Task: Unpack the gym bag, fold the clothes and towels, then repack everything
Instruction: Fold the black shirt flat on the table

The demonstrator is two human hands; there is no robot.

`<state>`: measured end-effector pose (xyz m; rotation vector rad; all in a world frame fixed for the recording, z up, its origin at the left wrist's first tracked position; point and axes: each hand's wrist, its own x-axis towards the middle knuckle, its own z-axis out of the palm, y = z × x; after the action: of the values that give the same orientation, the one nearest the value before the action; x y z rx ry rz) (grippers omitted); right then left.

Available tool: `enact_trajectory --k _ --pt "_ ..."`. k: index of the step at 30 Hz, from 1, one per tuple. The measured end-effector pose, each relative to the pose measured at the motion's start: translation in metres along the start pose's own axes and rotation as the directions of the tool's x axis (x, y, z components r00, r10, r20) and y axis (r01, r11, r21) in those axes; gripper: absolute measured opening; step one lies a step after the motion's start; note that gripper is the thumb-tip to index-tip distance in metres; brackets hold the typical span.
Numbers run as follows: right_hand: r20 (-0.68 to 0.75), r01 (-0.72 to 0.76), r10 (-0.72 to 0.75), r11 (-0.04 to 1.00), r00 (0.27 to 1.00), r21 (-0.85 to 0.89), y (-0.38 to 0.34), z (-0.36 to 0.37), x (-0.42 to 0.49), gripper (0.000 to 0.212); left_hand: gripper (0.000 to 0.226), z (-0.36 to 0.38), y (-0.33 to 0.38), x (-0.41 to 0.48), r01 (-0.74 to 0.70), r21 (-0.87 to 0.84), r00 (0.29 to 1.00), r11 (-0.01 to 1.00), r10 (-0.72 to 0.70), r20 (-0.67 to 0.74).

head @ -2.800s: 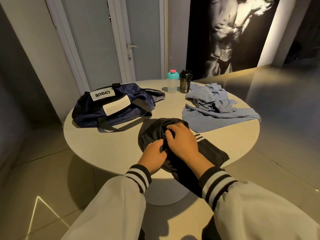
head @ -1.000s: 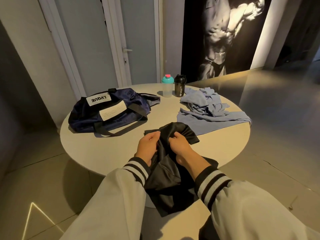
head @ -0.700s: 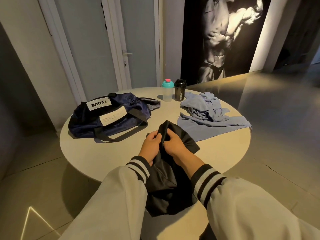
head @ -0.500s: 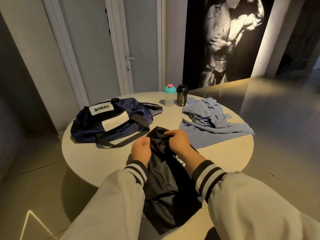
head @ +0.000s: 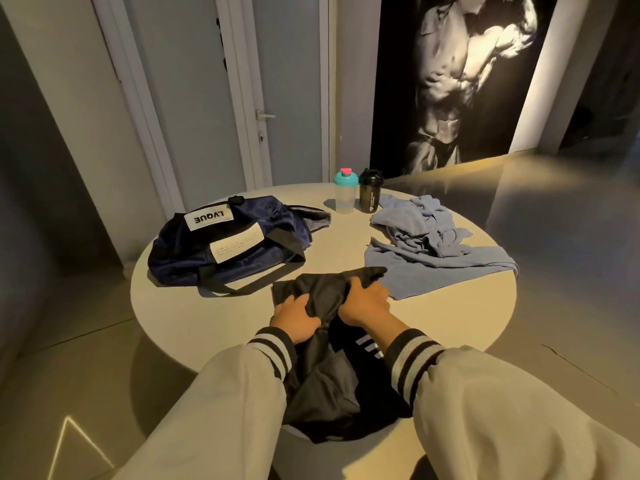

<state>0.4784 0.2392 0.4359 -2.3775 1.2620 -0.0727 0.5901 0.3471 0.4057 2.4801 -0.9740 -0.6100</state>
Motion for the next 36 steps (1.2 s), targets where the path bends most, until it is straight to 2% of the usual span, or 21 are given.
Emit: enact_trajectory --k 2,5,7,9,11,13,15,17,20,22,23,25,26,28,30,32,34,36 --pt "0.082 -0.04 0.042 0.999 0.996 -0.026 0.012 0.01 -0.002 0.065 0.069 0.001 0.004 -0.006 -0.03 0.134 0.999 0.991 0.027 0.021" --pt "0.083 0.024 -0.027 0.999 0.996 0.044 0.022 0.023 0.001 0.044 0.063 0.006 0.013 -0.009 -0.058 0.223 0.998 0.973 0.058 0.007" --pt "-0.035 0.079 -0.077 0.993 0.996 0.086 0.028 0.026 0.003 0.028 0.059 0.007 0.02 -0.012 -0.033 0.245 0.999 0.969 0.032 0.007" --pt "-0.21 0.127 -0.084 0.971 0.974 0.2 0.03 0.02 0.003 0.023 0.053 0.008 0.02 -0.015 -0.029 0.235 0.999 0.972 0.039 -0.038" --pt "-0.387 0.226 -0.091 0.92 0.918 0.321 0.027 0.004 0.003 0.027 0.055 0.007 0.013 -0.017 -0.017 0.16 0.995 0.987 0.033 -0.096" --pt "-0.504 0.351 -0.177 0.896 0.845 0.273 0.021 -0.013 0.004 0.041 0.061 0.003 0.007 -0.022 0.035 0.141 0.991 0.989 -0.017 -0.13" --pt "-0.47 0.389 -0.313 0.918 0.825 0.073 0.012 -0.017 0.004 0.063 0.065 -0.004 0.009 -0.029 0.115 0.262 0.983 0.958 -0.071 -0.17" --pt "-0.322 0.305 -0.323 0.947 0.89 -0.106 0.009 -0.008 0.001 0.075 0.065 -0.014 0.016 -0.033 0.174 0.398 0.975 0.901 -0.101 -0.197" --pt "-0.129 0.191 -0.213 0.968 0.969 -0.161 0.016 0.012 -0.012 0.062 0.057 -0.018 0.019 -0.031 0.158 0.481 0.974 0.862 -0.056 -0.22" --pt "-0.034 0.147 -0.153 0.98 0.988 -0.13 0.023 0.025 -0.015 0.05 0.047 -0.012 0.014 -0.029 0.049 0.435 0.97 0.899 0.061 -0.235" --pt "-0.011 0.131 -0.133 0.983 0.991 -0.132 0.026 0.029 -0.017 0.047 0.043 -0.005 0.01 -0.026 -0.042 0.353 0.967 0.935 0.127 -0.222" --pt "-0.022 0.134 -0.138 0.981 0.99 -0.137 0.03 0.034 -0.019 0.042 0.05 0.009 0.001 -0.024 -0.196 0.149 0.968 0.969 0.215 -0.129" --pt "-0.034 0.151 -0.157 0.979 0.987 -0.14 0.031 0.034 -0.021 0.039 0.058 0.015 -0.002 -0.023 -0.226 0.104 0.97 0.968 0.234 -0.07" --pt "-0.077 0.188 -0.201 0.971 0.976 -0.148 0.035 0.031 -0.023 0.036 0.073 0.022 -0.005 -0.022 -0.213 0.156 0.977 0.964 0.215 0.005" --pt "-0.22 0.177 -0.202 0.976 0.954 -0.131 0.045 0.027 -0.02 0.039 0.079 0.023 -0.008 -0.022 -0.146 0.185 0.989 0.972 0.149 -0.004" --pt "-0.367 0.116 -0.132 0.991 0.921 -0.064 0.056 0.02 -0.016 0.056 0.073 0.021 -0.013 -0.022 -0.07 0.155 0.994 0.985 0.081 -0.071" --pt "-0.394 0.079 -0.073 0.997 0.916 -0.001 0.06 0.015 -0.014 0.078 0.069 0.02 -0.019 -0.023 -0.011 0.142 0.99 0.99 0.031 -0.14" --pt "-0.371 0.117 -0.122 0.993 0.92 -0.036 0.056 0.015 -0.014 0.083 0.069 0.022 -0.02 -0.022 0.009 0.159 0.988 0.987 0.016 -0.154"
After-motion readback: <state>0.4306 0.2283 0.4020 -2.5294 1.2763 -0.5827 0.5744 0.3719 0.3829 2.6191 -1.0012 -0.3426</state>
